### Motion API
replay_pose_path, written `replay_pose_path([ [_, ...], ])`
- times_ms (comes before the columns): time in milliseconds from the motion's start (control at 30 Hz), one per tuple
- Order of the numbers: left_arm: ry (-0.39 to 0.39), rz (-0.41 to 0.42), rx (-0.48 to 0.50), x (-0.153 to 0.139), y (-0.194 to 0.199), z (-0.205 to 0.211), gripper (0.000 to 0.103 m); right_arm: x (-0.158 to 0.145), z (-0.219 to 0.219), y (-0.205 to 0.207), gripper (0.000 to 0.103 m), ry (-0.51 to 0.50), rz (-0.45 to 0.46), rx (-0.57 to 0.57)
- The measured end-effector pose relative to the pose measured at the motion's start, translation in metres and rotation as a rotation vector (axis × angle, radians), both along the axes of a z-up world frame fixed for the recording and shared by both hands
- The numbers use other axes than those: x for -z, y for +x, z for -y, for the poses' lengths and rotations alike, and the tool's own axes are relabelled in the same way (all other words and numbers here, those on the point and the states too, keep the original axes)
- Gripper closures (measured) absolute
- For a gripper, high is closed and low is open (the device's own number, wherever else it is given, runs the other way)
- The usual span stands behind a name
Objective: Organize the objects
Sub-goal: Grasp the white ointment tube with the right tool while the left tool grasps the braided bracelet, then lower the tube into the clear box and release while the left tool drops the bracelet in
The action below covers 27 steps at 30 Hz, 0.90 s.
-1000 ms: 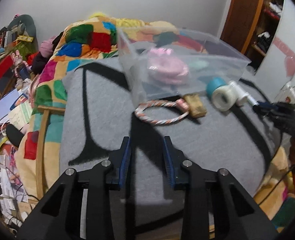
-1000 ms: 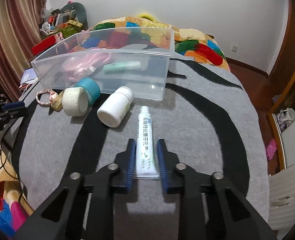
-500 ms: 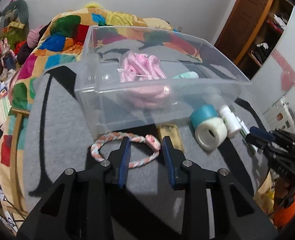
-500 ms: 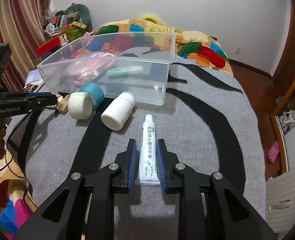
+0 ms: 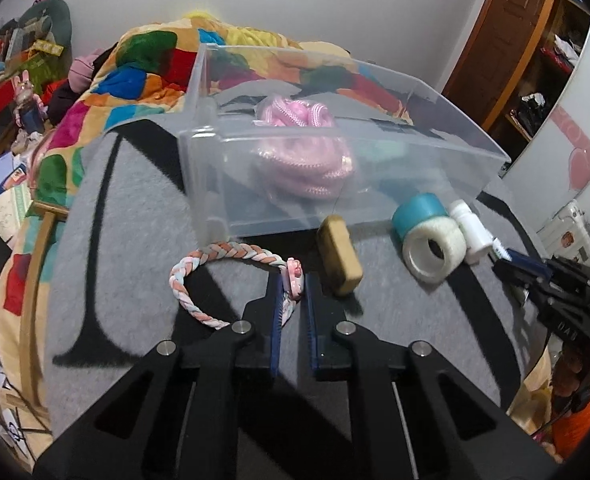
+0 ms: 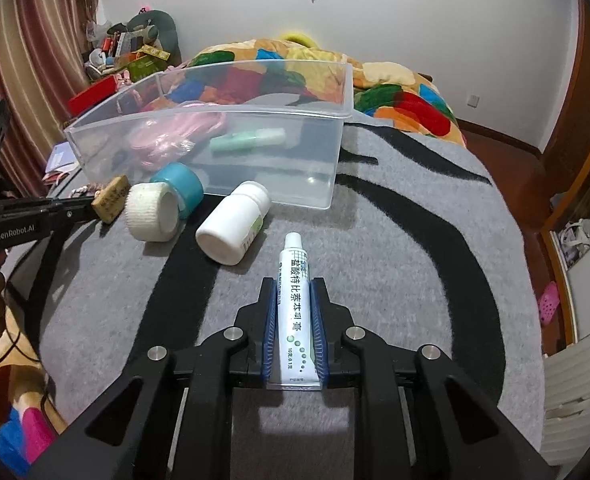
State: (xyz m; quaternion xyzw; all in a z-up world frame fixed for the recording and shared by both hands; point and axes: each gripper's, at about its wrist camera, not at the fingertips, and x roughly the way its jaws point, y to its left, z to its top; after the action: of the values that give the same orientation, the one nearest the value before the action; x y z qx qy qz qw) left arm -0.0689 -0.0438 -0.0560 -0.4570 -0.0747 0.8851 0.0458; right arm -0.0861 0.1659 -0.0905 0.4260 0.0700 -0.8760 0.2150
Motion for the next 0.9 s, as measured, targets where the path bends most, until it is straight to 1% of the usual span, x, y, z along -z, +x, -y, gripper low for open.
replay_pose_path([
  [67, -0.025, -0.013, 0.001, -0.003, 0.008, -0.001, 0.093, -0.002, -0.002, 0.002, 0.088, -0.013, -0.003, 0.002],
  [167, -0.029, -0.04, 0.004, -0.011, 0.02, -0.002, 0.093, -0.011, -0.006, 0.006, 0.088, -0.03, -0.026, 0.006],
  [300, -0.032, -0.114, 0.004, -0.035, 0.036, -0.002, 0.093, -0.03, -0.011, 0.012, 0.088, -0.062, -0.075, 0.019],
  [433, -0.034, -0.188, 0.012, -0.061, 0.04, -0.004, 0.093, -0.054, -0.014, 0.015, 0.088, -0.095, -0.136, 0.029],
  [533, -0.039, -0.25, 0.019, -0.083, 0.037, -0.006, 0.093, -0.069, -0.012, 0.013, 0.088, -0.115, -0.172, 0.032],
  [667, -0.042, -0.302, 0.022, -0.102, 0.025, -0.009, 0.093, -0.087, -0.004, 0.004, 0.088, -0.134, -0.218, 0.034],
  [767, -0.048, -0.317, 0.028, -0.109, 0.014, -0.012, 0.093, -0.098, 0.004, -0.009, 0.088, -0.152, -0.24, 0.041],
  [900, -0.041, -0.308, 0.04, -0.11, -0.012, -0.016, 0.093, -0.107, 0.015, -0.025, 0.088, -0.164, -0.258, 0.05],
])
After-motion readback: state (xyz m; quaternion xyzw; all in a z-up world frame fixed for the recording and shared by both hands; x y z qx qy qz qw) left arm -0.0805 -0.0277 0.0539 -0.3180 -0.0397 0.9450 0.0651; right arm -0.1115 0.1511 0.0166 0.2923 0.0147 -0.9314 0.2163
